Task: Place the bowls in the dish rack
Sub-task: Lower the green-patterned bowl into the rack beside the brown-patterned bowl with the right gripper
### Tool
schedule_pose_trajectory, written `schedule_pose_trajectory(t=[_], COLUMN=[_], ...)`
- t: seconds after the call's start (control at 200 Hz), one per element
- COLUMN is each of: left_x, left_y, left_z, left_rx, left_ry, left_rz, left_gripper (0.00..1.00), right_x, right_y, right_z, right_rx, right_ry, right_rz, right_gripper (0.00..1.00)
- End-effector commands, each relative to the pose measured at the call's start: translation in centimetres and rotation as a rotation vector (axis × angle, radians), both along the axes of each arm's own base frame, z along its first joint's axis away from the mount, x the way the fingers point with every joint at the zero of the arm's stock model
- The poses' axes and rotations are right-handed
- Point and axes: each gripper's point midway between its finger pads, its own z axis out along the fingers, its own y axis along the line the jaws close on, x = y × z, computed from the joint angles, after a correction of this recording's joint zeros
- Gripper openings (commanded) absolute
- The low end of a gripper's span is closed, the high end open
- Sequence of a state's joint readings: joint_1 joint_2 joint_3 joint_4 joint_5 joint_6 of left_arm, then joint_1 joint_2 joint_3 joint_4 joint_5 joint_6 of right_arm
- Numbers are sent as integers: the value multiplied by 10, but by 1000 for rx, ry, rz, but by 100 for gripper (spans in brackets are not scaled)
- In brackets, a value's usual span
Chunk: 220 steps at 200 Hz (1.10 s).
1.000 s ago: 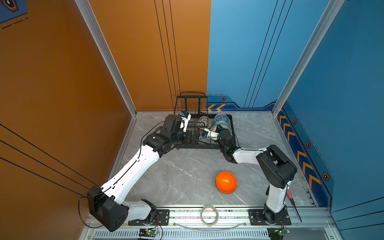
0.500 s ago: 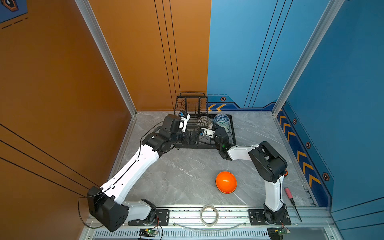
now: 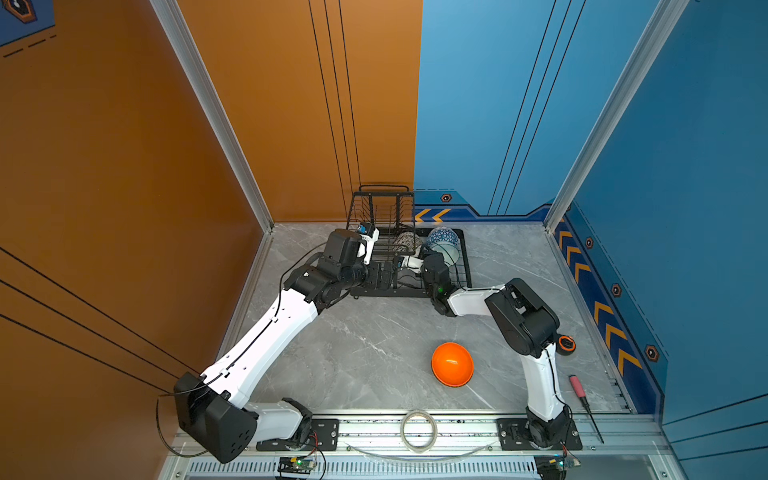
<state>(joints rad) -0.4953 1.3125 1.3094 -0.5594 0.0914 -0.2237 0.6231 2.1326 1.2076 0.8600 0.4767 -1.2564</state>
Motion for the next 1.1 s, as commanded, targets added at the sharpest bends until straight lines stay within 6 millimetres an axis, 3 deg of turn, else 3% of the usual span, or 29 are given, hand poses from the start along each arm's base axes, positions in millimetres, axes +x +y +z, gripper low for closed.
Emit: schedule_pose_trajectory(t=[0.0, 0.631, 1.097], left_x=[-3, 0, -1], left_y=[5, 6, 8], left_z=[12, 9, 5], left_rx=[-1, 6, 10], left_ry=[-24, -11, -5], left_rz=[-12, -8, -2], left_gripper=[98, 98, 98], right_x=[7, 20, 11], right_y=[5, 25, 33], right_z=[22, 10, -8], right_rx=[74, 136, 176], right_ry=[-60, -53, 13], right_rz=[-13, 7, 27], right_gripper=[0, 0, 0])
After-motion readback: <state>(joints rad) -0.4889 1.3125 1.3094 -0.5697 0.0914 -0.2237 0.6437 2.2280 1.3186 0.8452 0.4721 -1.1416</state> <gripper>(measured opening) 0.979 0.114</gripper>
